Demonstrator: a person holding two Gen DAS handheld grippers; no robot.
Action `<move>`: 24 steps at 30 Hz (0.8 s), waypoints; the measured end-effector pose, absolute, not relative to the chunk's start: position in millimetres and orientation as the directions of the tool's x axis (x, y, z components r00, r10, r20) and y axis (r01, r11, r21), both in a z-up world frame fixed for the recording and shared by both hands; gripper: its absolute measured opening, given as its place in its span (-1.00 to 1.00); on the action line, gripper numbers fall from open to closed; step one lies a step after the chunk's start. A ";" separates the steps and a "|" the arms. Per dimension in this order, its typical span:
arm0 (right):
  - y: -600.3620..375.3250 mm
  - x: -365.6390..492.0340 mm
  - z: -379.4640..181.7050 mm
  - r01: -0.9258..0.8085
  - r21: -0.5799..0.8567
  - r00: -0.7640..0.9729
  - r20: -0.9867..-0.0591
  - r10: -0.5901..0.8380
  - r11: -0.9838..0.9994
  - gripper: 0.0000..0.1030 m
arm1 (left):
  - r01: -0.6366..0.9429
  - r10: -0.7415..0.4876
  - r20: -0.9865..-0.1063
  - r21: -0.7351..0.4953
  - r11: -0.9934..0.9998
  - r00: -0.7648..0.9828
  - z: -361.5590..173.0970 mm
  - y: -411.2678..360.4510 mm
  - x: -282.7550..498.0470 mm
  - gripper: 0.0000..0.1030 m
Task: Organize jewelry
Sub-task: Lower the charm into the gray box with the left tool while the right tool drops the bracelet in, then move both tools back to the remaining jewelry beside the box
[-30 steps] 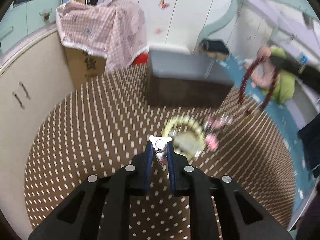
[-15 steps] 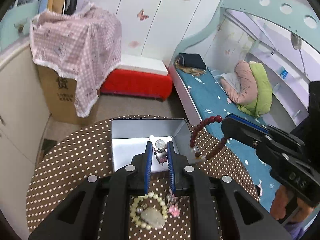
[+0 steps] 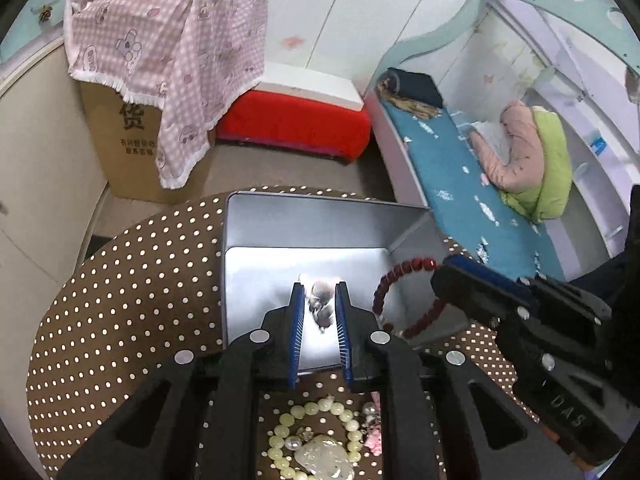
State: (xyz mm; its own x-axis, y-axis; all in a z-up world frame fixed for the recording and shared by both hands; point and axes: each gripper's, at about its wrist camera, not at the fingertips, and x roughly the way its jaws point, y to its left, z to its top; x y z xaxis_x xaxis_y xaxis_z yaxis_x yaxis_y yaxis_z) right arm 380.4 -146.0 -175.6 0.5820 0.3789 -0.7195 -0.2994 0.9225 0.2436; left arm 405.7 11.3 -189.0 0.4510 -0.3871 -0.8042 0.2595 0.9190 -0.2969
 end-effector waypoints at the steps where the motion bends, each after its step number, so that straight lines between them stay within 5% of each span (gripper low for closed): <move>1: -146.1 381.1 -178.6 -0.297 0.245 0.578 -0.723 0.378 0.923 -0.83 | 0.259 -0.386 -0.803 -0.295 0.920 0.454 -190.2 11.3 405.5 -0.72; 5: -145.8 379.4 -186.7 -0.291 0.251 0.568 -0.731 0.378 0.923 -0.83 | 0.256 -0.378 -0.807 -0.288 0.923 0.454 -189.1 9.7 407.2 -0.62; 10: -149.6 374.6 -186.6 -0.287 0.262 0.569 -0.727 0.384 0.922 -0.79 | 0.256 -0.367 -0.794 -0.272 0.928 0.485 -181.2 8.6 398.0 -0.07; 16: -157.8 363.1 -179.1 -0.279 0.257 0.581 -0.722 0.376 0.925 -0.77 | 0.248 -0.365 -0.762 -0.272 0.930 0.535 -167.8 15.2 376.1 0.20; 17: -159.3 360.3 -177.1 -0.277 0.257 0.585 -0.719 0.374 0.926 -0.74 | 0.249 -0.369 -0.757 -0.275 0.929 0.540 -165.9 18.1 371.7 0.20; 20: -163.9 346.9 -170.7 -0.271 0.242 0.608 -0.708 0.360 0.932 -0.16 | 0.227 -0.366 -0.741 -0.287 0.931 0.563 -159.9 30.6 353.9 0.20; 24: -166.8 325.6 -163.2 -0.277 0.211 0.633 -0.694 0.343 0.938 -0.12 | 0.204 -0.331 -0.731 -0.261 0.943 0.597 -156.8 43.5 330.6 0.20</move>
State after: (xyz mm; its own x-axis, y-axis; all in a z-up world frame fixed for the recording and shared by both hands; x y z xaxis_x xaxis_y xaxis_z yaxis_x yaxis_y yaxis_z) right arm 325.6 -166.8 -163.2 0.6330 0.3427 -0.6941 -0.2767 0.9376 0.2106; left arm 330.6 43.5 -156.8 0.5970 -0.3313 -0.7306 0.2042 0.9435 -0.2610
